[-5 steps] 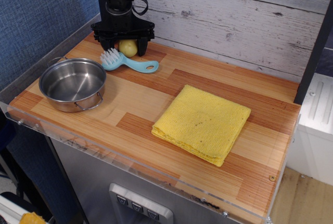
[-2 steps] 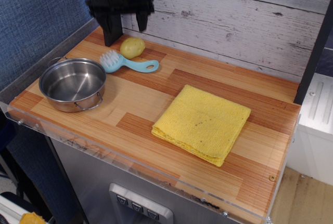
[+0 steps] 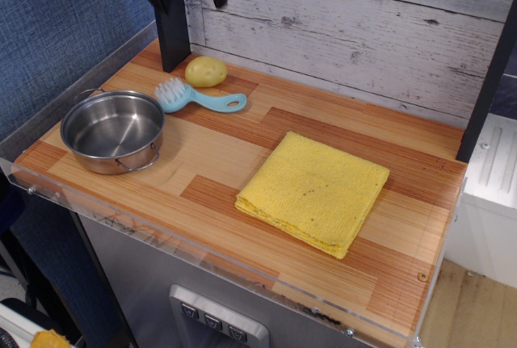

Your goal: Move the potato on far edge besides the blue strainer

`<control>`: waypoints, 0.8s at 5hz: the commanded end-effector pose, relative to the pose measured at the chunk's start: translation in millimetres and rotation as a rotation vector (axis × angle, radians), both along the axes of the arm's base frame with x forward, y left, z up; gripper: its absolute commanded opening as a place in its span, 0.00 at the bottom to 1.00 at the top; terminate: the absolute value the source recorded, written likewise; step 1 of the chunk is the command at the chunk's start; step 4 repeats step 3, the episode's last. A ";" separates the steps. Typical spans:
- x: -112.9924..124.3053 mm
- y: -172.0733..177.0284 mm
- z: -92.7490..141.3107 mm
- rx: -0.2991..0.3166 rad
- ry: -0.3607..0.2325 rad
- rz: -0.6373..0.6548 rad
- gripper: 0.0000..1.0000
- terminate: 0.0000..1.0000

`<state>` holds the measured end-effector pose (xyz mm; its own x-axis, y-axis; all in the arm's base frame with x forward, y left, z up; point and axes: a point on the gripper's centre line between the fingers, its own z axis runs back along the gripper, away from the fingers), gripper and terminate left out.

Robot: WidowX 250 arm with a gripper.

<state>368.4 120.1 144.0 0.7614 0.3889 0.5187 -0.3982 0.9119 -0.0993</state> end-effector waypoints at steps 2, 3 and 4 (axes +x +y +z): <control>-40.1 -6.8 60.7 -0.019 -0.144 -0.062 1.00 0.00; -40.1 -6.8 60.7 -0.019 -0.144 -0.062 1.00 1.00; -40.1 -6.8 60.7 -0.019 -0.144 -0.062 1.00 1.00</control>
